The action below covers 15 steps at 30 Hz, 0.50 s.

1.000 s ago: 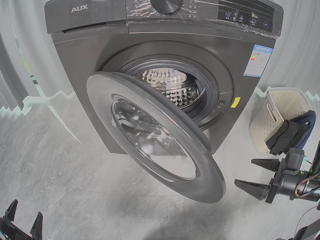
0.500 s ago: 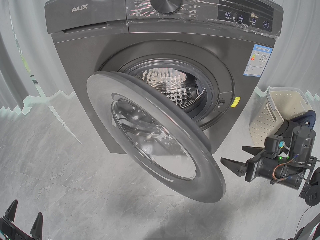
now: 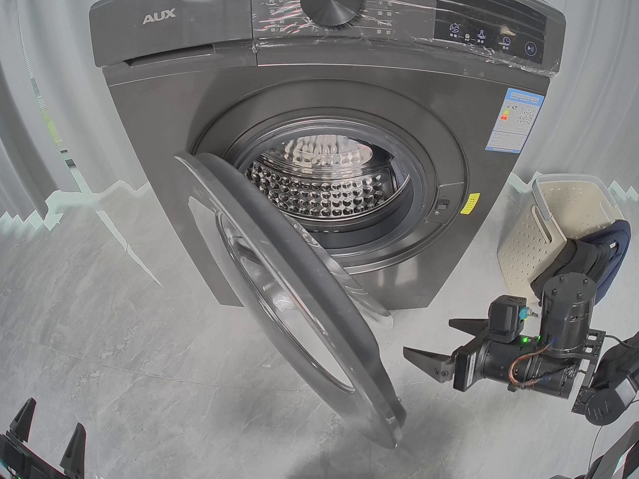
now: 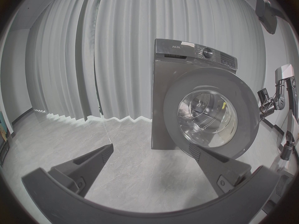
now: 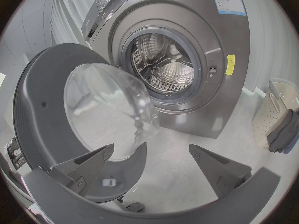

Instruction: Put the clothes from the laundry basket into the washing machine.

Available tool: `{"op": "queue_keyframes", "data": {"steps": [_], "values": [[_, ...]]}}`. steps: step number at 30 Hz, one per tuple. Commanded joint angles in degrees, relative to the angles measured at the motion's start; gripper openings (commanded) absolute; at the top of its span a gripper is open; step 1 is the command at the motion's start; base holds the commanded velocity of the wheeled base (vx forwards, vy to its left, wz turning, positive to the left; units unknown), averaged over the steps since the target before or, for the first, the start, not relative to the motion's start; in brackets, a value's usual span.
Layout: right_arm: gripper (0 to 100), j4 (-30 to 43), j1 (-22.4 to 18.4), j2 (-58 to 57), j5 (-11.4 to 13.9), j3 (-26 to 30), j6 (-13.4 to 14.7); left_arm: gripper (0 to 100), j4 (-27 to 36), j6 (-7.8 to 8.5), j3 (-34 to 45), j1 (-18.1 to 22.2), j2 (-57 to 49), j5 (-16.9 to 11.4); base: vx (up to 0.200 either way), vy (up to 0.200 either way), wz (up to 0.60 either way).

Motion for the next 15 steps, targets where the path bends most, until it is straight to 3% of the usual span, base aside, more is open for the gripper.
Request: {"op": "queue_keyframes", "data": {"steps": [1,8,15], "values": [[100,-0.05,-2.16,0.59,-0.95,-2.09,0.02,100,0.02,-0.04,0.84,0.00,-0.92,0.04,0.000,0.000,0.00],[100,-0.05,-5.15,7.18,-4.55,-9.73,1.69,100,0.11,-0.04,0.75,0.00,-0.92,0.04,-0.171,0.000,0.00],[100,-2.77,-5.41,15.44,-6.57,-15.36,2.83,100,0.11,-0.04,0.75,0.00,-0.92,0.04,0.000,0.000,0.00]]}}
